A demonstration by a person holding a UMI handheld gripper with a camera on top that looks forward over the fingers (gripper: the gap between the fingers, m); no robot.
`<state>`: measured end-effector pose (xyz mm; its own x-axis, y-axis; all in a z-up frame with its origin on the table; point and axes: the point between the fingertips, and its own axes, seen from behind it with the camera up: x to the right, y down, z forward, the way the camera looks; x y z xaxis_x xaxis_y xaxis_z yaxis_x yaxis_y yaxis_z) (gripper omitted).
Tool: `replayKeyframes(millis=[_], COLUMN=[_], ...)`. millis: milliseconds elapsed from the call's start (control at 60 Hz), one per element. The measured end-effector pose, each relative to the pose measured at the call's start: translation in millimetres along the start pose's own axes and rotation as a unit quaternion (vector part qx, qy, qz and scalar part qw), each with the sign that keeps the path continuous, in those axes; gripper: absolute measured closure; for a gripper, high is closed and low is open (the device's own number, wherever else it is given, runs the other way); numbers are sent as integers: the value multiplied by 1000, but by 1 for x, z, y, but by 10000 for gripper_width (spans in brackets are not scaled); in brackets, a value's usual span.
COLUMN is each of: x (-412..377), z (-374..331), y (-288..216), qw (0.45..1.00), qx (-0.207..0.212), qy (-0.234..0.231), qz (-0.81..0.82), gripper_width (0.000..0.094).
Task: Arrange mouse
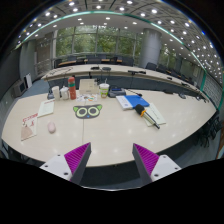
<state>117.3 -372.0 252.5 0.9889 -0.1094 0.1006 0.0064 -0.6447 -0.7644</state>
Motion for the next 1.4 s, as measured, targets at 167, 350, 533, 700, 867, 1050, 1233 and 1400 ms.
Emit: replayKeyframes(millis=[167, 350, 533, 700, 867, 1050, 1233, 1400], x=[-40, -111, -226, -314, -382, -425, -434, -439], z=[17, 58, 114, 174, 228, 274, 314, 330], y=[25, 53, 71, 73, 57, 35, 23, 14], qw=[1000, 999, 994, 991, 989, 990, 991, 991], qx=[-14, -10, 10, 18, 26, 32, 27, 27], qy=[-12, -50, -109, -131, -143, -134, -115, -118], qz=[-8, -16, -25, -26, -25, -39, -58, -55], gripper_width=[87, 87, 89, 93, 96, 93, 103, 134])
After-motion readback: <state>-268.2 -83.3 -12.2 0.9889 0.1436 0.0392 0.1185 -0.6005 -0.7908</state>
